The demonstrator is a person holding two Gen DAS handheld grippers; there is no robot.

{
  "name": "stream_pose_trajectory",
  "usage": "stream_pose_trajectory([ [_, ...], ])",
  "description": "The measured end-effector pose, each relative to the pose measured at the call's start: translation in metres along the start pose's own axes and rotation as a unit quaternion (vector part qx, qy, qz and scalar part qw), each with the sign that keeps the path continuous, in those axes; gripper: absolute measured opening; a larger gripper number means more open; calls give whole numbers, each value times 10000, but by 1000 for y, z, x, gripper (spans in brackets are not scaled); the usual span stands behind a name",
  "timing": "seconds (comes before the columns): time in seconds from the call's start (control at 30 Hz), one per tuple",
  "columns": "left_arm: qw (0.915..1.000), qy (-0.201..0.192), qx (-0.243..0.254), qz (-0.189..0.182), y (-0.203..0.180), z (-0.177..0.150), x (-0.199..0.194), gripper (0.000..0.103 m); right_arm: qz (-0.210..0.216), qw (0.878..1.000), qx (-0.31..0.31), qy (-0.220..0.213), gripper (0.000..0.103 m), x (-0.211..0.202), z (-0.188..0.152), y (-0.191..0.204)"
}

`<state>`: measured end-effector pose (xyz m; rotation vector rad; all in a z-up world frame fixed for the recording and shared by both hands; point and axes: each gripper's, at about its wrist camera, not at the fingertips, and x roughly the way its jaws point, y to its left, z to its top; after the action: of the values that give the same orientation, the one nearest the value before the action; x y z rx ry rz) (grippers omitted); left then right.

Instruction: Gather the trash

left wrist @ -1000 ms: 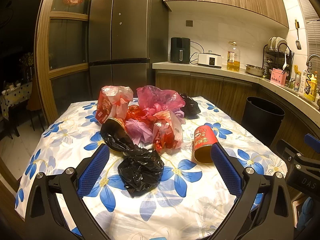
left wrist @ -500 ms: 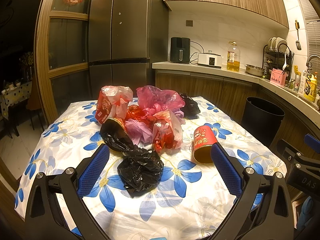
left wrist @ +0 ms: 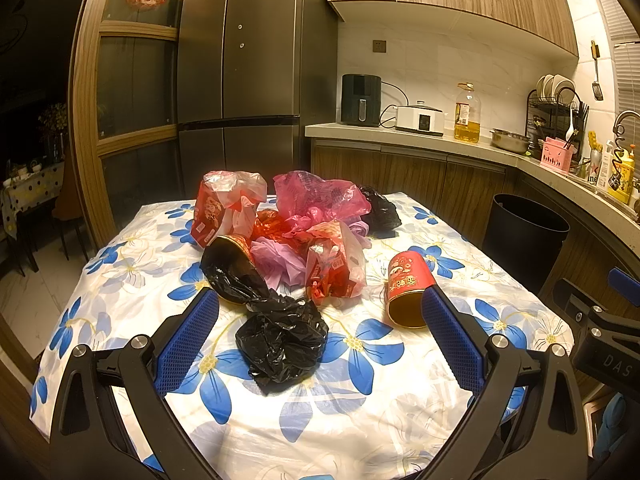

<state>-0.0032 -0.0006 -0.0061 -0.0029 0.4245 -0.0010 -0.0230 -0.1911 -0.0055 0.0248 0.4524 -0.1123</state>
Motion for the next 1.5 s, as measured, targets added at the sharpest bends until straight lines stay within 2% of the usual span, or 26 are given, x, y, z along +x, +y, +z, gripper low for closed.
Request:
stream_pose_trajectory([
  [1.27,10000,20,-22,37,0,-7,2,98,-2,10000,17,32,99,7,-2,-1],
  [1.5,9997,43,-232,96,17,-18,9,98,87,9999,13,57,99,22,-13,3],
])
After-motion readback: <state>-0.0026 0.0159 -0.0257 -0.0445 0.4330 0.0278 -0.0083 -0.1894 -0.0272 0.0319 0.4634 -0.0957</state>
